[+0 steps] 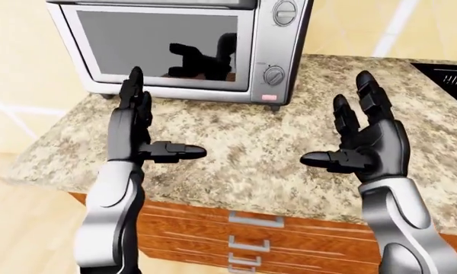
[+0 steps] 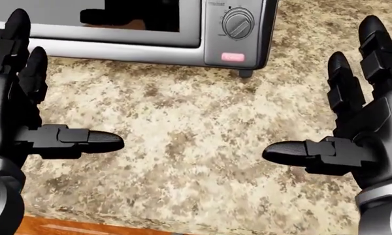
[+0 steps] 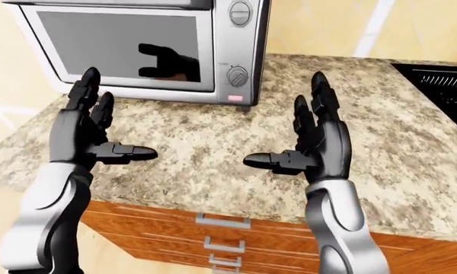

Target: Open the toaster oven door.

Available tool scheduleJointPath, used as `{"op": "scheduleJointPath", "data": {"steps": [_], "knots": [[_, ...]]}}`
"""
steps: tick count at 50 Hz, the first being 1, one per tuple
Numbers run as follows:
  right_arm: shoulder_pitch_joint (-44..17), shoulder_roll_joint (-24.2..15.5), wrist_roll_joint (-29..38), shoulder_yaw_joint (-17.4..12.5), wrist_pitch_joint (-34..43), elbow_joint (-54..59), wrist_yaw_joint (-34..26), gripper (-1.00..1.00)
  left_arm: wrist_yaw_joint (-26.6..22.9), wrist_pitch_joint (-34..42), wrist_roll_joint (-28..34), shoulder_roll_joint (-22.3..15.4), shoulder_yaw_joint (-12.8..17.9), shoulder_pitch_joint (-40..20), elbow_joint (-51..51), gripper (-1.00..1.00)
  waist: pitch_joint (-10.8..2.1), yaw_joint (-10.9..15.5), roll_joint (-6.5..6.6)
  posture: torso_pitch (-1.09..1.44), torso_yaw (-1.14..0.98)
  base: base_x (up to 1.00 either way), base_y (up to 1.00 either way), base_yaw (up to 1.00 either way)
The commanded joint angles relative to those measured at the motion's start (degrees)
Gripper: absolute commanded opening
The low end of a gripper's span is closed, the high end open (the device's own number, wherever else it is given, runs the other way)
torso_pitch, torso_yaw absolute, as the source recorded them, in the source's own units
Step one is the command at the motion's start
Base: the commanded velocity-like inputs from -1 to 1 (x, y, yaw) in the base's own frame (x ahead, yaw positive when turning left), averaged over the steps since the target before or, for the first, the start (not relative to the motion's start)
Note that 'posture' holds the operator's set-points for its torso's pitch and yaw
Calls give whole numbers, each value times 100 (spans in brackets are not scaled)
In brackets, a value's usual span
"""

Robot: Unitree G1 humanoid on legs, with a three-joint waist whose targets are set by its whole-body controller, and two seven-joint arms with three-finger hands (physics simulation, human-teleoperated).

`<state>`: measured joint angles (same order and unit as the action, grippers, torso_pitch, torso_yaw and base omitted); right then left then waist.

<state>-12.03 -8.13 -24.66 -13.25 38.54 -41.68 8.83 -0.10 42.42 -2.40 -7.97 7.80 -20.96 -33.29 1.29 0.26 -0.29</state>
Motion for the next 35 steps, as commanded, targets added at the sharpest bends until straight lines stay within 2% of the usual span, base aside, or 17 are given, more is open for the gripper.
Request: {"op": "scheduleJointPath", "data": {"steps": [1, 5, 16, 19, 26, 35], "knots": [[-107, -30, -1, -16, -223, -180, -52, 100, 21, -321, 57, -62, 24, -127, -214, 100, -127, 2, -18, 0, 0, 0, 0, 0], [-77, -26, 21, -32, -276, -141, -84, 100, -136, -714, 78, -57, 26, 45, -411, 100, -152, -1, -38, 0, 0, 0, 0, 0], [-87, -45, -19, -76, -200, -210, -39, 100, -183, -781, 121, -14, 30, 164, -488, 100, -119, 15, -54, 0, 0, 0, 0, 0], [-86, -51, -13, -81, -218, -186, -44, 100, -190, -819, 138, 2, 19, 196, -478, 100, -149, 15, -54, -3, 0, 0, 0, 0], [-58, -37, 34, -55, -293, -129, -77, 100, -219, -818, 185, 6, 1, 189, -445, 100, -336, 17, -56, -10, 0, 0, 0, 0], [-60, -27, 63, -49, -329, -90, -98, 100, -235, -838, 196, 26, -4, 170, -386, 100, -700, 23, -50, -19, 0, 0, 0, 0]]}}
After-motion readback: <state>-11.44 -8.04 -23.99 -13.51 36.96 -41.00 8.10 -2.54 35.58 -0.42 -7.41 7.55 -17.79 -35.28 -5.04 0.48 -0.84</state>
